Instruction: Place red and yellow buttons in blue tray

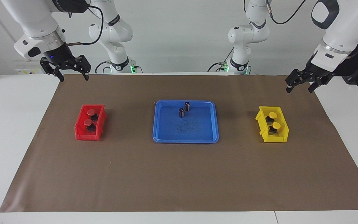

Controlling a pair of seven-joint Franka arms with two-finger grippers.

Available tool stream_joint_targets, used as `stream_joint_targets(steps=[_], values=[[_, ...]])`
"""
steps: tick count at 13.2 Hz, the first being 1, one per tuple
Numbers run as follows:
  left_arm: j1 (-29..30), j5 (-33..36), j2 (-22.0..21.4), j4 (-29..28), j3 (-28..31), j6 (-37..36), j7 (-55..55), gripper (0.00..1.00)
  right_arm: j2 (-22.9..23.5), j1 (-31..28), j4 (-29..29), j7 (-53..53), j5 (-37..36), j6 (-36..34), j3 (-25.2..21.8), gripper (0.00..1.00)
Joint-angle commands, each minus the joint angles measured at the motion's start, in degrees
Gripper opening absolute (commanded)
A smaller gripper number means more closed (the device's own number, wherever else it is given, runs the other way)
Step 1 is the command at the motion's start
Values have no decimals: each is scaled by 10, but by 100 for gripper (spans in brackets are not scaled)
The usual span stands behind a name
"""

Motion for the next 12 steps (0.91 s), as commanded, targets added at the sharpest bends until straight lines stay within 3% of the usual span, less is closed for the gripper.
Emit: stream_joint_targets(steps=[1, 10, 12], values=[[3, -10, -13, -9, 2, -7, 7, 100, 7, -3, 9, 12, 10, 6, 2, 99], [-2, -9, -16, -15, 3, -9, -18, 100, -6, 1, -19, 1, 11, 17, 3, 99], [-4, -9, -17, -16, 3, -9, -16, 100, -9, -1, -39, -9, 11, 58, 3, 95]])
